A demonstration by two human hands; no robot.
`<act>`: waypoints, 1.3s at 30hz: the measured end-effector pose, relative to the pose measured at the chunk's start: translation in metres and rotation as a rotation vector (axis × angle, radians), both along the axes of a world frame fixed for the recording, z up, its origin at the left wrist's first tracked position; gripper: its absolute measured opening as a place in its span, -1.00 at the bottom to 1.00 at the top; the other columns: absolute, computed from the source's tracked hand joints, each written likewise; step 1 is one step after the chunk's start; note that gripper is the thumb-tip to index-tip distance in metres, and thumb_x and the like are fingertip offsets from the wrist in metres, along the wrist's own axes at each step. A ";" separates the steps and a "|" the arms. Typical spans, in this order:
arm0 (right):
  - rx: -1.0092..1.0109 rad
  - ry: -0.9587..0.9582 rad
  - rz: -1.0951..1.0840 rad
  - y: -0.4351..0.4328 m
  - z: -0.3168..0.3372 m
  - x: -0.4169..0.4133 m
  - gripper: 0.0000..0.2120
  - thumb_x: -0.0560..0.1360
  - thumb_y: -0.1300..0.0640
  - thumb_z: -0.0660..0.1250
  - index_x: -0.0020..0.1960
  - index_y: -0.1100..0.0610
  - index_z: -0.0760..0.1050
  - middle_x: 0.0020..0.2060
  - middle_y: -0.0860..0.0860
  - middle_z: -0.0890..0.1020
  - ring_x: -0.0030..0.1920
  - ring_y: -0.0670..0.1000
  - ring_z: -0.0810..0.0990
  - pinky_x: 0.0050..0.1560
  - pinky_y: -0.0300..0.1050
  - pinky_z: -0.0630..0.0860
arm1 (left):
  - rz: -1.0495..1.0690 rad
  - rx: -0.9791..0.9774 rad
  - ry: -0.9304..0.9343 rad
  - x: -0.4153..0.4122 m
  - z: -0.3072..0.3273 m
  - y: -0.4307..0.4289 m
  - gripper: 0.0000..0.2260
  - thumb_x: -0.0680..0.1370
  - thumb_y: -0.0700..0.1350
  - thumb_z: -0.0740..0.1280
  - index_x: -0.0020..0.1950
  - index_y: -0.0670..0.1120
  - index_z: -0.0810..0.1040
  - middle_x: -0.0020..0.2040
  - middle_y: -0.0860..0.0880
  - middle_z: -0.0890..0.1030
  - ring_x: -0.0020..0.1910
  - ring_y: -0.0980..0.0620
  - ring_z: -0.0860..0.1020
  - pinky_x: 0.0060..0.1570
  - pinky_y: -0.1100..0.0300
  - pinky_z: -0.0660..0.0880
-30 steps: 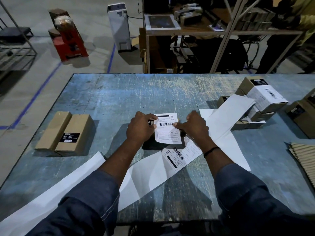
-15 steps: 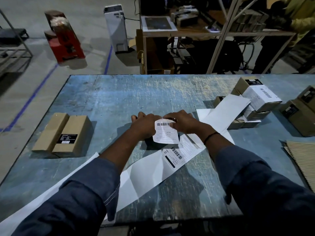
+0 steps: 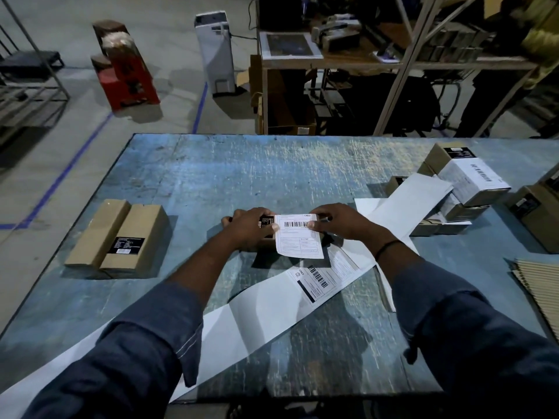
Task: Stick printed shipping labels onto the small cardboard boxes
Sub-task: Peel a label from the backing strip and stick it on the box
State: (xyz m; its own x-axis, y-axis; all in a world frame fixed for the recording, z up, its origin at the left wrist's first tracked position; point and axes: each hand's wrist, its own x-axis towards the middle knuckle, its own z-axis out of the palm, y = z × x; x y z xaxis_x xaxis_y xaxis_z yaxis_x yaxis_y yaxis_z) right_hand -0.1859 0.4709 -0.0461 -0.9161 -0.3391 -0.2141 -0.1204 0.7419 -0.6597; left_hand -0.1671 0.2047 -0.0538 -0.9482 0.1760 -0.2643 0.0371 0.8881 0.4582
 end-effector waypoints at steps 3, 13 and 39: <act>0.045 0.077 -0.090 0.001 -0.005 0.006 -0.82 0.44 -0.19 0.52 -0.09 -0.13 0.60 -0.12 -0.19 0.65 -0.06 -0.17 0.54 0.00 -0.09 0.43 | 0.048 -0.014 0.055 0.004 -0.002 -0.003 -0.64 0.57 0.24 0.32 0.34 0.21 0.48 0.33 0.11 0.53 0.41 -0.11 0.33 0.32 -0.05 0.19; -0.059 0.433 -0.044 -0.019 -0.011 0.033 -0.83 0.38 0.03 0.61 -0.12 0.07 0.68 -0.02 -0.03 0.62 -0.01 -0.01 0.56 -0.02 -0.09 0.50 | -0.080 0.367 0.504 0.027 -0.022 0.004 -0.86 0.54 -0.10 0.42 0.05 0.02 0.74 0.07 0.04 0.62 0.07 -0.01 0.55 0.13 0.03 0.51; -0.141 0.450 0.003 -0.016 -0.036 0.056 -0.66 0.47 0.14 0.54 0.17 0.08 0.50 0.29 -0.10 0.39 -0.15 -0.07 0.56 -0.10 -0.14 0.56 | -0.211 0.285 0.532 0.033 -0.018 -0.006 -0.71 0.40 -0.05 0.62 0.10 -0.03 0.76 0.16 0.05 0.64 0.04 0.05 0.64 0.04 0.12 0.60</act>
State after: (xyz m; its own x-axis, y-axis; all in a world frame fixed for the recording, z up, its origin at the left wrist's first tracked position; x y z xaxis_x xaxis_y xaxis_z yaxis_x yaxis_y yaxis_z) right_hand -0.1294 0.4552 -0.0820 -0.9063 -0.3393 0.2520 -0.4193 0.6480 -0.6358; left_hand -0.1344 0.1988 -0.0723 -0.8741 0.3675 0.3176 0.4854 0.6826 0.5463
